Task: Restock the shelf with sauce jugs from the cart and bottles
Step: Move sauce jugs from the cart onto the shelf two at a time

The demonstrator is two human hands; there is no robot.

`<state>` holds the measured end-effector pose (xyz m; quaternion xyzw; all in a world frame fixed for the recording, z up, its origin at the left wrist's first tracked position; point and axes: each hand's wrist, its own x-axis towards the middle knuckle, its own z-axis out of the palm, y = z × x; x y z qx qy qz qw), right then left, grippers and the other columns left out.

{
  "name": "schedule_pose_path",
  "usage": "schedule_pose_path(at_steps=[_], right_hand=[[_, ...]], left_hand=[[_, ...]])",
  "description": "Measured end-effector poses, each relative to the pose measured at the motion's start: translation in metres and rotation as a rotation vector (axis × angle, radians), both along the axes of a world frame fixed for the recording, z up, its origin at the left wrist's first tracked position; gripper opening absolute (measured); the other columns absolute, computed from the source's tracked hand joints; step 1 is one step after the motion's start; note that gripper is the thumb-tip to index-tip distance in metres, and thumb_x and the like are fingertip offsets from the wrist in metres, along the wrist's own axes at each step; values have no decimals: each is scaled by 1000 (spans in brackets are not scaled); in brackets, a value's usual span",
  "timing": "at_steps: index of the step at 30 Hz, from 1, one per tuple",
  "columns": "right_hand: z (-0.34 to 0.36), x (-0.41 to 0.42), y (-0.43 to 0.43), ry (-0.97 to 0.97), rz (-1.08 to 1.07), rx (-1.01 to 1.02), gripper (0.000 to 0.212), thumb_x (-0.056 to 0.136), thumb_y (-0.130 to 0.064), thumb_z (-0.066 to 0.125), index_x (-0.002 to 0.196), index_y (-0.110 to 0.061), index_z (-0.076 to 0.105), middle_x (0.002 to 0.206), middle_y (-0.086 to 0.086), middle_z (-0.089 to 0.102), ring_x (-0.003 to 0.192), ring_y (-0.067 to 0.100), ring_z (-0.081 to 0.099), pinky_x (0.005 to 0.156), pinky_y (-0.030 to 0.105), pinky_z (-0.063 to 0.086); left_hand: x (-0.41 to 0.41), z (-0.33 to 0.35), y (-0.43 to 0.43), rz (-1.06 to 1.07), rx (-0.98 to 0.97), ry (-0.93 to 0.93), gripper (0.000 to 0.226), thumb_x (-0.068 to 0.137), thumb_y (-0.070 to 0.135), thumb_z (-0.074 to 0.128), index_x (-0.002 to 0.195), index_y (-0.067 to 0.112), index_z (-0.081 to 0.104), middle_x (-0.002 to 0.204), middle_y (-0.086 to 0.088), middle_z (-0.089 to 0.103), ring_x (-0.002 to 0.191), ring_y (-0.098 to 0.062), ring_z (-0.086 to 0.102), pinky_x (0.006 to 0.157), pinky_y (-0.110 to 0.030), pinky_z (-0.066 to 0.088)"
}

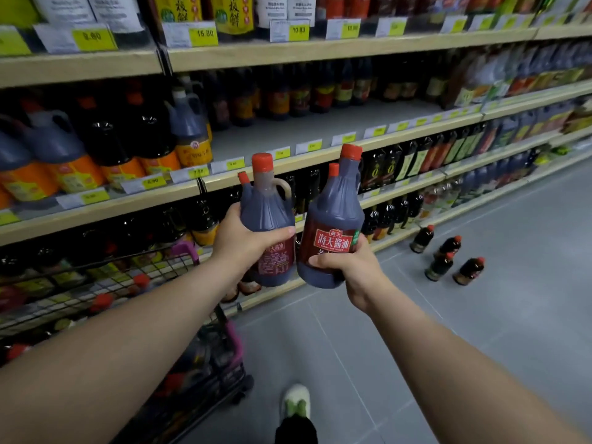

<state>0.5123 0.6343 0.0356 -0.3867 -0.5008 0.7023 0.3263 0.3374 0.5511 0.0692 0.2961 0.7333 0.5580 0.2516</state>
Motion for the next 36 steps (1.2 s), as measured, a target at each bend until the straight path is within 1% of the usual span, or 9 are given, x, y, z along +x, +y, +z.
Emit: schedule_pose_path(at_steps=[3, 8, 12, 17, 23, 28, 31, 33, 36], right_hand=[[-4, -20, 47, 21, 24, 20, 94, 38, 1, 85, 124, 3, 49, 112, 27, 64, 95, 34, 66, 74, 38, 57], [-5, -50, 112, 32, 77, 34, 91, 47, 7, 84, 129, -1, 47, 116, 29, 62, 102, 39, 65, 73, 40, 58], [1, -75, 153, 51, 23, 72, 85, 49, 4, 86, 122, -19, 48, 111, 20, 64, 90, 34, 65, 52, 25, 53], [-1, -110, 199, 2, -80, 230, 100, 40, -19, 95, 128, -22, 48, 120, 6, 65, 109, 22, 65, 91, 47, 55], [-11, -148, 261, -83, -91, 401, 100, 39, -36, 96, 126, -17, 51, 116, 3, 68, 109, 18, 65, 93, 48, 54], [-20, -185, 303, -46, -87, 484, 86, 46, -22, 95, 119, -18, 49, 113, -2, 67, 105, 10, 64, 94, 37, 53], [-22, -205, 325, -31, -85, 550, 80, 51, -17, 95, 113, -25, 45, 103, -16, 63, 96, -8, 60, 85, 18, 49], [-23, -218, 337, -41, -83, 579, 80, 56, -15, 93, 118, -19, 43, 99, -20, 58, 86, -19, 56, 74, 2, 42], [-25, -232, 350, -136, -106, 603, 85, 58, -27, 92, 125, -12, 41, 101, -12, 54, 94, -2, 54, 65, 0, 37]], left_hand=[[-19, -1, 44, -3, 11, 27, 95, 33, 54, 88, 117, 24, 55, 110, 7, 66, 98, -14, 65, 88, -43, 54], [-42, -3, 103, 36, 22, 43, 103, 30, 54, 88, 121, 24, 51, 115, 8, 64, 103, -13, 63, 90, -43, 54], [-56, 2, 140, 94, 40, 118, 98, 34, 54, 88, 119, 26, 49, 116, 10, 61, 106, -14, 60, 92, -43, 52], [-66, -6, 170, 170, 94, 237, 83, 50, 39, 92, 117, 28, 45, 117, 11, 57, 109, -9, 55, 91, -30, 47], [-84, -16, 216, 254, 178, 370, 86, 52, 37, 92, 123, 25, 47, 117, 14, 55, 111, -6, 53, 90, -22, 43], [-109, -25, 258, 327, 237, 460, 90, 53, 39, 91, 128, 23, 44, 118, 16, 55, 113, -1, 50, 92, -16, 42], [-123, -29, 279, 375, 270, 483, 91, 54, 37, 90, 131, 23, 43, 117, 20, 50, 111, 8, 44, 87, 1, 32], [-133, -36, 290, 402, 271, 498, 91, 55, 38, 89, 131, 23, 42, 117, 21, 48, 110, 11, 42, 88, -1, 31], [-144, -49, 302, 458, 257, 500, 91, 55, 37, 89, 131, 25, 41, 119, 21, 47, 109, 12, 39, 88, -4, 31]])
